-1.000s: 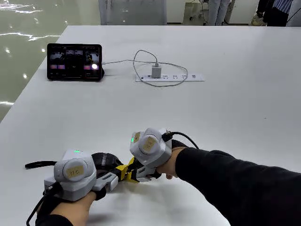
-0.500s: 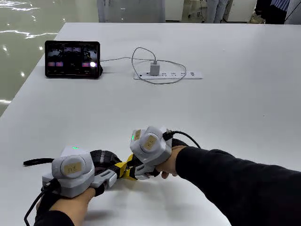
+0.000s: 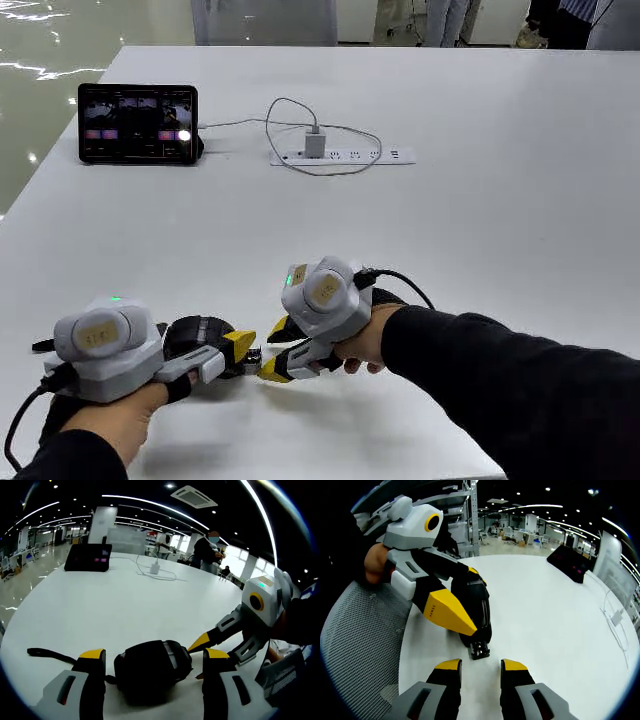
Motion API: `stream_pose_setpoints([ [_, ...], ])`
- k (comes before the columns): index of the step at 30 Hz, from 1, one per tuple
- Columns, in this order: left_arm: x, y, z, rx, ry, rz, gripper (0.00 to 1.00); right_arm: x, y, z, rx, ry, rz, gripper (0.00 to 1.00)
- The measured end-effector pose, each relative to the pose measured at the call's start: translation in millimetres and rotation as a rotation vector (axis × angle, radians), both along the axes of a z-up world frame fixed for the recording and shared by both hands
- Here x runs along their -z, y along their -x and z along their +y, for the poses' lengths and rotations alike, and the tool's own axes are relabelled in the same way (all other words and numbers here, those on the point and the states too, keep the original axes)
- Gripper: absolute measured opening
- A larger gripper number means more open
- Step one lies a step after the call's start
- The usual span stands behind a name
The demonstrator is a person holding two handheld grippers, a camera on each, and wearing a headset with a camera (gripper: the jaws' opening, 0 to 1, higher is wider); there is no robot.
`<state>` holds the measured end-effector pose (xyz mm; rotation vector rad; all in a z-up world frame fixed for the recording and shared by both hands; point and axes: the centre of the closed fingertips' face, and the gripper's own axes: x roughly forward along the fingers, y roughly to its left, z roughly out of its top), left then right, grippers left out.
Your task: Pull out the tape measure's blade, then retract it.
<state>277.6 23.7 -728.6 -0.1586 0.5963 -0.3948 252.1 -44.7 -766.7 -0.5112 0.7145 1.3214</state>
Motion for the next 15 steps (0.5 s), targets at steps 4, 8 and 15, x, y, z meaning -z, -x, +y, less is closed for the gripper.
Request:
stream_pose_setpoints([
  [4, 0.0, 8.9, -9.5, 0.067, 0.042, 0.03, 0.87, -2.7, -0.1, -12.3, 0.042, -0.012, 0.002, 0.28],
  [8, 1.6, 11.1, -4.1, 0.114, -0.02, 0.026, 0.91, -4.6, 3.3, -24.9, 0.069, -0.019, 0.009, 0.32],
  [15, -4.5, 15.3, -2.2, 0.267, -0.054, -0.01, 0.99, -11.4, 3.2, -54.2, 0.172, -0.059, 0.039, 0.42],
])
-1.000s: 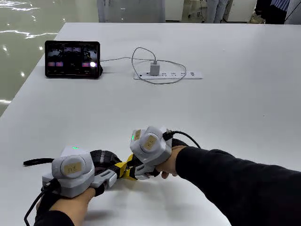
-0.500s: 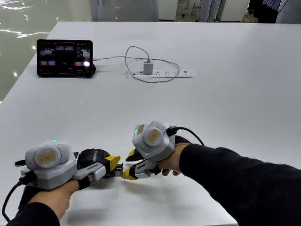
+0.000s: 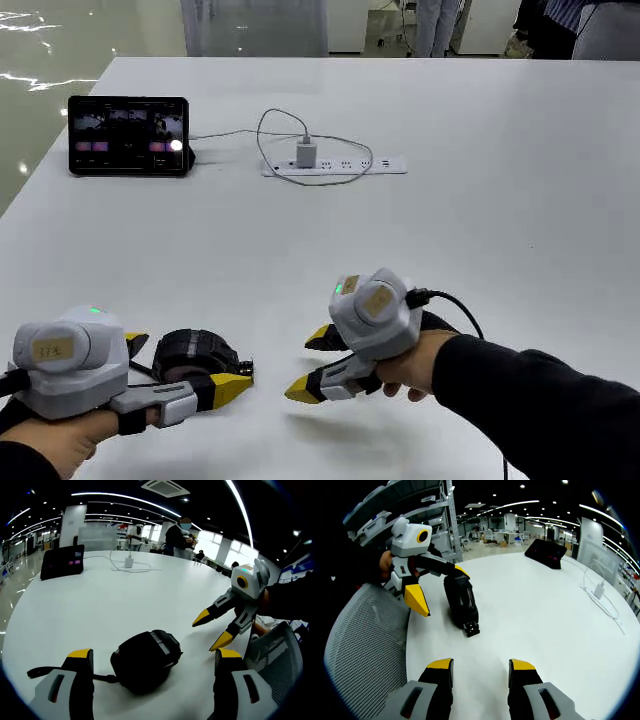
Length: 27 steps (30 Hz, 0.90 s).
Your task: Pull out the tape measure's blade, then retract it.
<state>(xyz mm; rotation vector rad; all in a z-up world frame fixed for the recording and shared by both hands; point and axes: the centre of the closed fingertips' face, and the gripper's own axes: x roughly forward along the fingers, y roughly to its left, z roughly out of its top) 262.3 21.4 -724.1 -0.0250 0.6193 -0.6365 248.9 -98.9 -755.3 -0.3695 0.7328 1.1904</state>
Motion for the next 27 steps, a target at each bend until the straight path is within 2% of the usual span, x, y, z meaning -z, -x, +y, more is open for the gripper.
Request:
stream_pose_setpoints([
  [1, -1.5, -0.4, 1.5, 0.005, 0.007, -0.007, 0.99, -0.9, -0.1, -4.5, 0.01, -0.004, 0.001, 0.43],
  [3, 1.3, 0.6, 8.9, 0.002, 0.008, 0.03, 0.99, -4.3, -0.4, -14.2, 0.029, -0.015, -0.008, 0.45],
  [4, 0.4, 2.7, 10.1, 0.001, 0.042, 0.054, 0.99, -5.6, -0.9, -20.2, 0.038, -0.014, -0.017, 0.46],
  [5, -0.9, 4.1, 10.4, 0.001, 0.061, 0.06, 0.99, -6.5, -1.5, -24.4, 0.043, -0.011, -0.026, 0.47],
  [8, -2.3, 5.9, 18.9, 0.019, 0.037, 0.044, 0.99, -11.5, -0.6, -38.6, 0.051, -0.004, -0.054, 0.5],
  [11, -7.7, 6.3, 24.9, 0.046, 0.018, 0.002, 0.99, -15.4, 2.1, -53.8, 0.054, 0.006, -0.079, 0.53],
  [14, -0.8, 11.1, 37.8, 0.081, -0.067, 0.013, 0.99, -17.6, 4.5, -70.1, 0.063, 0.01, -0.097, 0.55],
  [18, -3.9, 12.8, 49.2, 0.089, -0.066, -0.009, 0.99, -19.9, 6.2, -85.5, 0.077, 0.007, -0.122, 0.59],
  [20, -3.9, 13.9, 56.4, 0.096, -0.098, -0.026, 0.99, -19.0, 4.7, -95.3, 0.083, 0.027, -0.154, 0.64],
  [21, -2.6, 16.1, 58.1, 0.116, -0.114, -0.027, 0.99, -18.3, 5.7, -98.6, 0.083, 0.028, -0.155, 0.66],
  [22, -0.3, 20.2, 59.0, 0.135, -0.12, -0.011, 0.99, -17.9, 6.4, -103.8, 0.089, 0.027, -0.151, 0.66],
  [25, -1.3, 23.7, 63.2, 0.148, -0.117, -0.014, 0.99, -17.0, 6.7, -115.6, 0.109, 0.025, -0.147, 0.7],
  [27, -1.5, 24.4, 66.5, 0.157, -0.139, -0.028, 0.99, -15.2, 5.9, -124.4, 0.122, 0.03, -0.148, 0.72],
])
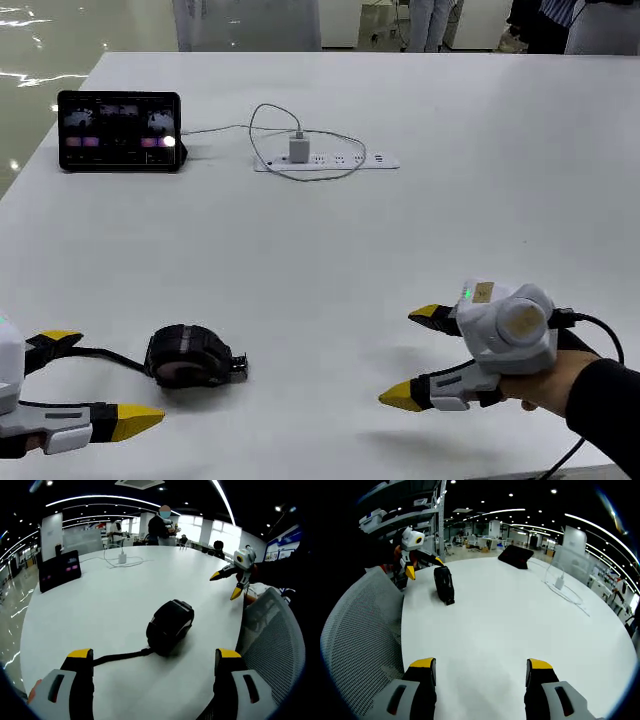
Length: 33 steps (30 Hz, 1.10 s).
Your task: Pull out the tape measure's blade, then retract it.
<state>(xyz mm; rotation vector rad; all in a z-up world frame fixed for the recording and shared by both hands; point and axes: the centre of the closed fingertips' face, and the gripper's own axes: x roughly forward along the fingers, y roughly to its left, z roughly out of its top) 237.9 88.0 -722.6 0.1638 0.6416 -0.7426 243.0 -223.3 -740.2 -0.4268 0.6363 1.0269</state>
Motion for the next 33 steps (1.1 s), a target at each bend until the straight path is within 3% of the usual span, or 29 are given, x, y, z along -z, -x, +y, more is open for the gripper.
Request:
stream_pose_setpoints([
  [3, 0.4, -0.1, 3.8, 0.007, -0.021, -0.012, 0.99, -0.2, 0.0, -11.0, 0.02, -0.009, 0.001, 0.76],
  [10, 0.1, 3.3, 11.7, -0.007, 0.003, -0.004, 0.99, 3.3, 7.0, -32.5, 0.052, -0.028, 0.026, 0.84],
  [14, 2.2, 4.6, 17.3, -0.01, -0.008, -0.006, 0.99, 3.8, 9.6, -44.0, 0.083, -0.041, 0.034, 0.88],
  [17, 0.4, 3.8, 21.3, -0.014, -0.008, -0.012, 0.99, 4.7, 14.0, -53.9, 0.092, -0.017, 0.022, 0.9],
  [22, -0.8, 4.3, 23.2, 0.017, -0.05, -0.029, 0.99, 3.2, 18.3, -67.9, 0.1, -0.011, 0.009, 0.99],
  [26, 0.9, 4.0, 23.9, 0.016, -0.045, -0.025, 0.99, 0.3, 17.1, -78.5, 0.115, -0.022, -0.018, 0.99],
  [33, 1.5, 3.4, 33.6, -0.007, -0.043, -0.029, 0.99, 7.4, 26.2, -88.7, 0.148, -0.033, 0.005, 0.99],
])
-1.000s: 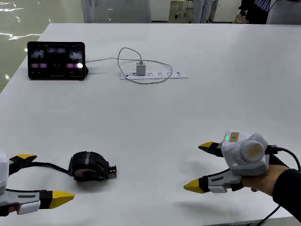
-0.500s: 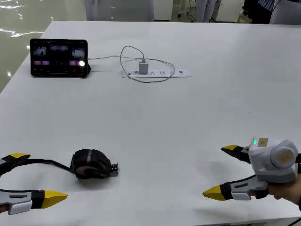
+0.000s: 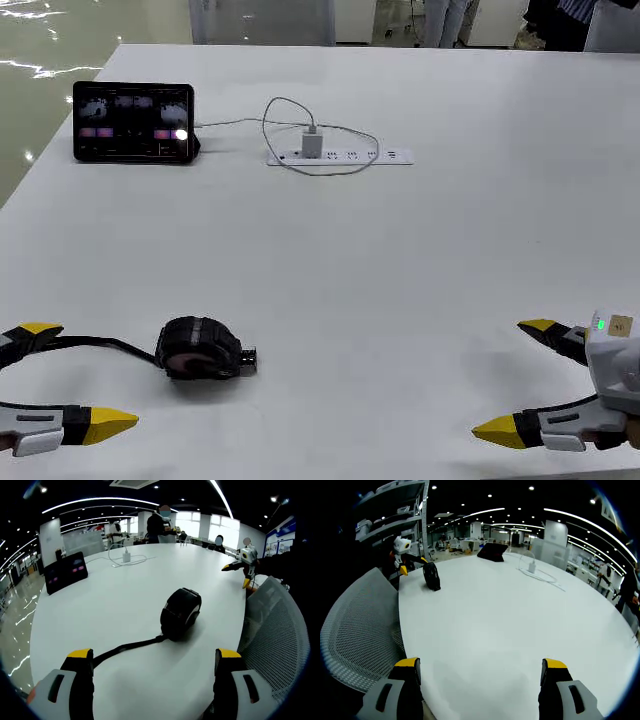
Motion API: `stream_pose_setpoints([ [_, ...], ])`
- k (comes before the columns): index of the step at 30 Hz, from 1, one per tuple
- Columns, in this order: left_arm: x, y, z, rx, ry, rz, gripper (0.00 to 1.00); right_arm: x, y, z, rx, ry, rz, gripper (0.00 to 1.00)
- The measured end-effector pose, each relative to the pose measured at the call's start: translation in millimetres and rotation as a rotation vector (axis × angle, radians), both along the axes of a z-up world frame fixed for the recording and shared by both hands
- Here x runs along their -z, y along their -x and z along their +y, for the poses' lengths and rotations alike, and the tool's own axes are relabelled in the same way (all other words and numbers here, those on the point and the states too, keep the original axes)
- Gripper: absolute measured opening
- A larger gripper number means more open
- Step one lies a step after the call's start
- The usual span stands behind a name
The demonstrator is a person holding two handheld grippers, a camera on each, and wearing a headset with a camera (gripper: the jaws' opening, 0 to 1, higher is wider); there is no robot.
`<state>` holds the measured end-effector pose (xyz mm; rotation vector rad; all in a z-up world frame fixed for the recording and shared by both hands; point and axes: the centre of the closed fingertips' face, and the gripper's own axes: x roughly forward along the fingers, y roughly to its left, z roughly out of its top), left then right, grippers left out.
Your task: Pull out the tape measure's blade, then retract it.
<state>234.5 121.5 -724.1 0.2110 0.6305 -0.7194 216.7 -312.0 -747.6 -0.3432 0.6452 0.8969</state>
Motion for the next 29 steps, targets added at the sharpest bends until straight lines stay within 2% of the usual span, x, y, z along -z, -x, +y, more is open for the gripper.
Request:
stream_pose_setpoints([
  [1, -0.5, 0.0, 1.2, -0.007, 0.01, 0.005, 0.99, 0.4, 1.3, -0.4, 0.002, 0.0, 0.002, 0.99],
  [3, -2.0, -1.0, 3.2, -0.014, 0.014, -0.005, 0.99, 1.0, 3.3, -1.6, 0.008, -0.004, 0.001, 0.99],
  [4, -1.0, 0.6, 2.0, -0.009, 0.021, 0.01, 0.99, 1.5, 4.2, -2.0, 0.014, -0.007, 0.003, 0.99],
  [6, 0.1, 1.0, 2.8, -0.003, 0.007, 0.004, 0.99, 1.3, 6.3, -0.8, 0.017, -0.011, 0.006, 0.99],
  [8, 1.3, 2.8, 1.9, 0.0, 0.012, 0.018, 0.99, 1.7, 8.4, 0.0, 0.014, -0.008, 0.009, 0.99],
  [13, 2.5, 4.2, 3.4, -0.001, 0.004, 0.011, 0.99, 0.4, 10.3, -0.8, 0.018, -0.011, 0.011, 0.99],
  [14, 3.1, 5.4, 3.0, -0.001, 0.007, 0.021, 0.99, -0.5, 10.2, -1.0, 0.018, -0.011, 0.01, 0.99],
  [26, 1.3, 4.7, 3.2, 0.003, -0.003, 0.018, 0.99, -6.5, 7.2, -3.7, 0.017, -0.018, 0.001, 0.99],
  [29, -1.0, 3.9, 3.9, 0.005, -0.007, 0.009, 0.99, -8.5, 7.1, -3.9, 0.02, -0.025, 0.0, 0.99],
])
